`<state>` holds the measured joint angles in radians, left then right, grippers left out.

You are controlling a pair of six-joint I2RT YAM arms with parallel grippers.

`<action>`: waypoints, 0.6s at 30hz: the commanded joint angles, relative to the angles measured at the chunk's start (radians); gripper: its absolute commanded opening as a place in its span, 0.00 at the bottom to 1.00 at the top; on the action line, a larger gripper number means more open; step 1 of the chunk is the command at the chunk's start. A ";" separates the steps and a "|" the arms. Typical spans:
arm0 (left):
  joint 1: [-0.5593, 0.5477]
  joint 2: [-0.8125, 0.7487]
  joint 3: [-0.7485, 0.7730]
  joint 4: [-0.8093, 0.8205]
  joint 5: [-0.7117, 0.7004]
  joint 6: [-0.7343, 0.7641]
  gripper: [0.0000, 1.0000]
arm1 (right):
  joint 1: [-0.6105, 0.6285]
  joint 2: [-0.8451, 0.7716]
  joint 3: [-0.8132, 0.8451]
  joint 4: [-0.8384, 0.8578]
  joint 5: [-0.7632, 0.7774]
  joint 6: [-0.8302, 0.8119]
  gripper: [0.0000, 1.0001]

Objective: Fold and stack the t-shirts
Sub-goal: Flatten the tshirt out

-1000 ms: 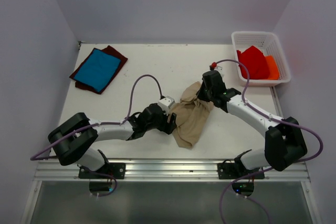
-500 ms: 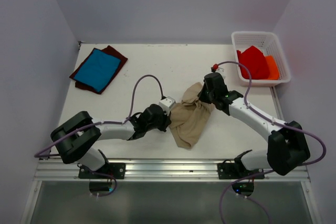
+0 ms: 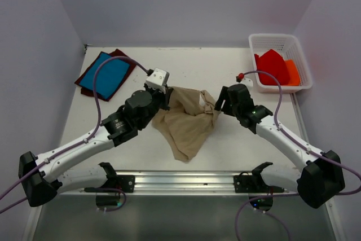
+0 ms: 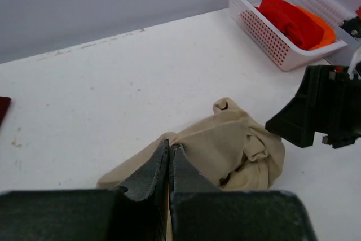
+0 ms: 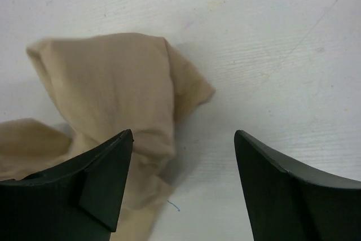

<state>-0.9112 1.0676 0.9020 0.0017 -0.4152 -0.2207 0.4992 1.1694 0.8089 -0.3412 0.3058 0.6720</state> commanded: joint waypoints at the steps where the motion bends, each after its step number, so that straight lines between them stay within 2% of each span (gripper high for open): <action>1: 0.000 0.021 0.130 -0.129 -0.140 0.075 0.00 | 0.004 -0.049 0.009 -0.088 0.032 -0.008 0.78; 4: 0.000 0.048 0.202 -0.166 -0.175 0.118 0.00 | 0.010 -0.117 -0.004 -0.101 -0.011 -0.011 0.83; 9: 0.002 0.066 0.277 -0.201 -0.209 0.161 0.00 | 0.015 -0.175 -0.030 -0.058 -0.135 -0.046 0.84; 14: 0.002 0.065 0.356 -0.241 -0.217 0.179 0.00 | 0.015 -0.125 -0.024 0.004 -0.224 -0.086 0.77; 18: 0.002 0.072 0.483 -0.295 -0.215 0.214 0.00 | 0.013 -0.028 0.006 0.079 -0.266 -0.109 0.76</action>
<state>-0.9104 1.1477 1.2648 -0.2874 -0.6041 -0.0586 0.5102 1.0878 0.7902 -0.3496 0.1089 0.6018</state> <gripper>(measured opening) 0.012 0.758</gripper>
